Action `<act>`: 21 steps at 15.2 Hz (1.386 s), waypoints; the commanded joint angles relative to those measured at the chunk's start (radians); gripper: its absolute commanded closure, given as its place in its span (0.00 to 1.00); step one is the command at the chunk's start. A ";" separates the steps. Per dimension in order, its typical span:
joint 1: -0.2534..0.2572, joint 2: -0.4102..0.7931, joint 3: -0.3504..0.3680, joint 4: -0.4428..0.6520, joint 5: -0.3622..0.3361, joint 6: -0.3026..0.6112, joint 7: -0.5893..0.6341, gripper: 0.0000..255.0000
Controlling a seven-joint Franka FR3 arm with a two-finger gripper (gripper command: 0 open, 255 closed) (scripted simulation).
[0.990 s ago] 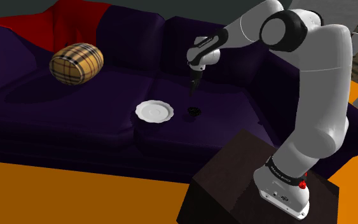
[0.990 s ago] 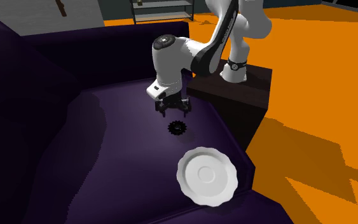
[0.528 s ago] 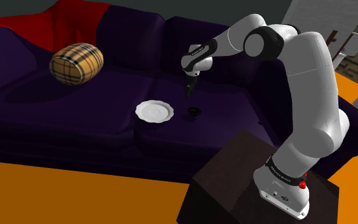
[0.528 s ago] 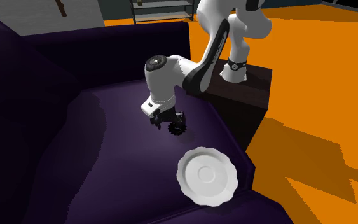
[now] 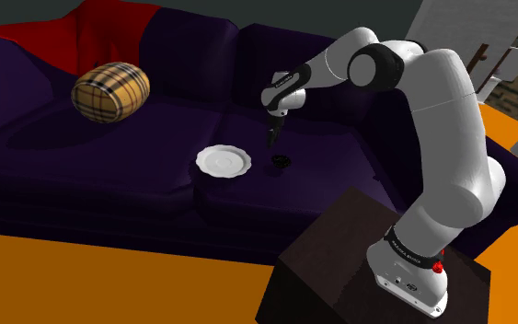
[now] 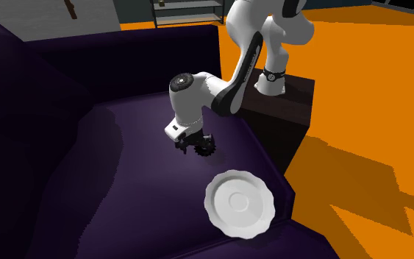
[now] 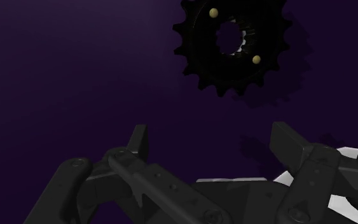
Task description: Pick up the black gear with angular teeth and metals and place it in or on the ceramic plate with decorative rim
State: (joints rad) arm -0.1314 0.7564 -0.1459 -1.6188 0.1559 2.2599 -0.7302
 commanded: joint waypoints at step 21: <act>-0.179 -0.254 0.125 -0.488 0.196 0.392 -0.329 0.00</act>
State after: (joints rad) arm -0.2697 0.5309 -0.0520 -2.0337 0.3037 2.5801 -0.9822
